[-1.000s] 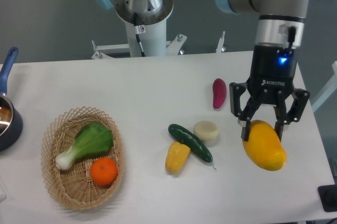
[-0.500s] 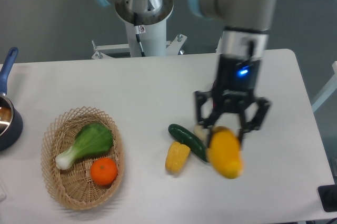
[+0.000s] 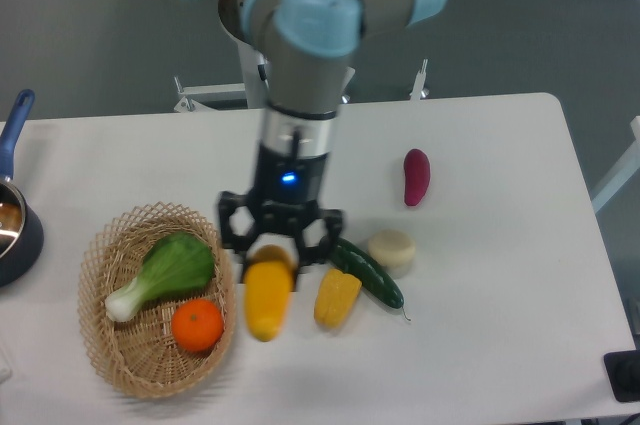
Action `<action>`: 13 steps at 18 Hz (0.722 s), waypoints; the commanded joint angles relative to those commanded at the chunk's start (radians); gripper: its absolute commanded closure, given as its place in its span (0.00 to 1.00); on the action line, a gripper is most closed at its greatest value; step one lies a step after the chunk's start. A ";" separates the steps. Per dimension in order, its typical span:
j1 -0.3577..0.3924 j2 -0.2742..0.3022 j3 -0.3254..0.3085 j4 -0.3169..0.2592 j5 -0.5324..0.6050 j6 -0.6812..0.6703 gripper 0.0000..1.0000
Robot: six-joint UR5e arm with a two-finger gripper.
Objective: Place the mango in the basket
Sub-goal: 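Carry the yellow mango across the table over the wicker basket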
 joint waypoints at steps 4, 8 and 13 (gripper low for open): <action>-0.055 -0.055 0.011 0.000 0.003 -0.025 0.67; -0.078 -0.089 0.002 0.003 0.005 0.047 0.67; -0.095 -0.101 -0.035 -0.002 0.047 0.185 0.67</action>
